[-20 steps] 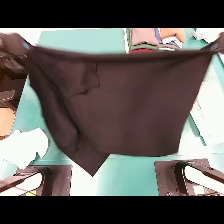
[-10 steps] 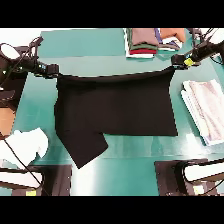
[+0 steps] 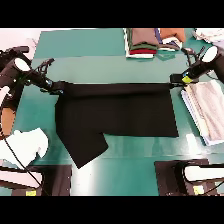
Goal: Fold the shirts.
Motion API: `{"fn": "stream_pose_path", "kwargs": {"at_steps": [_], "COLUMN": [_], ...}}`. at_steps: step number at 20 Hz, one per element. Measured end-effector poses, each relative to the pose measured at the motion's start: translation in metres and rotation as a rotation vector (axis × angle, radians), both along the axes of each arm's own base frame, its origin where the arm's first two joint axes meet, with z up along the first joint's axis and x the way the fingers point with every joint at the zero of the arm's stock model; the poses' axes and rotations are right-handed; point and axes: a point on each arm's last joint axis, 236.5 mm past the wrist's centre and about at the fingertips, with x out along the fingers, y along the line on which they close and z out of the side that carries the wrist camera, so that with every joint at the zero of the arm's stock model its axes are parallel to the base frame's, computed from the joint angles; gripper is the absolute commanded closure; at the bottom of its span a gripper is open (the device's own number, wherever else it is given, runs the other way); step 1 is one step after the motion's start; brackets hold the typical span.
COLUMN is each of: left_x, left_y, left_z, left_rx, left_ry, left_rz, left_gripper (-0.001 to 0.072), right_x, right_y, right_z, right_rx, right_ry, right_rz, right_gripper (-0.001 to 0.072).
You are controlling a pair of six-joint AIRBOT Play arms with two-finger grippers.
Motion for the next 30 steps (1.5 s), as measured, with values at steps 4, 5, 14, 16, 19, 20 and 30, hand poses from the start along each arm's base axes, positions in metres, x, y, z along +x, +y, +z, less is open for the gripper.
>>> {"fn": "stream_pose_path", "kwargs": {"at_steps": [4, 5, 14, 16, 19, 20, 30], "left_x": [-0.010, -0.013, -0.142, -0.183, -0.227, -0.237, -0.236], "left_y": [0.002, 0.003, 0.016, 0.015, 0.012, 0.010, -0.028], "left_z": [-0.005, 0.000, 0.021, 0.004, -0.023, -0.031, -0.054], "left_rx": [0.006, 0.012, 0.086, 0.087, 0.080, 0.072, -0.134], "left_ry": [0.036, 0.043, 0.115, 0.169, 0.239, 0.256, 0.216], "left_rz": [0.017, 0.019, 0.065, 0.089, 0.132, 0.144, 0.283], "left_gripper": [0.0209, 0.0210, 0.0208, 0.0209, 0.0208, 0.0209, 0.0654], "right_x": [0.000, 0.002, -0.043, -0.051, -0.058, -0.060, -0.071], "right_y": [0.011, 0.014, 0.028, 0.028, 0.029, 0.029, 0.031], "right_z": [0.000, 0.006, 0.069, 0.076, 0.085, 0.087, 0.113], "right_rx": [0.057, 0.070, 0.096, 0.094, 0.093, 0.092, 0.086], "right_ry": [-0.019, -0.033, -0.182, -0.220, -0.257, -0.268, -0.346], "right_rz": [-0.016, -0.017, -0.014, -0.019, -0.021, -0.022, -0.018], "right_gripper": [0.0321, 0.0321, 0.0324, 0.0324, 0.0324, 0.0325, 0.0325]}}
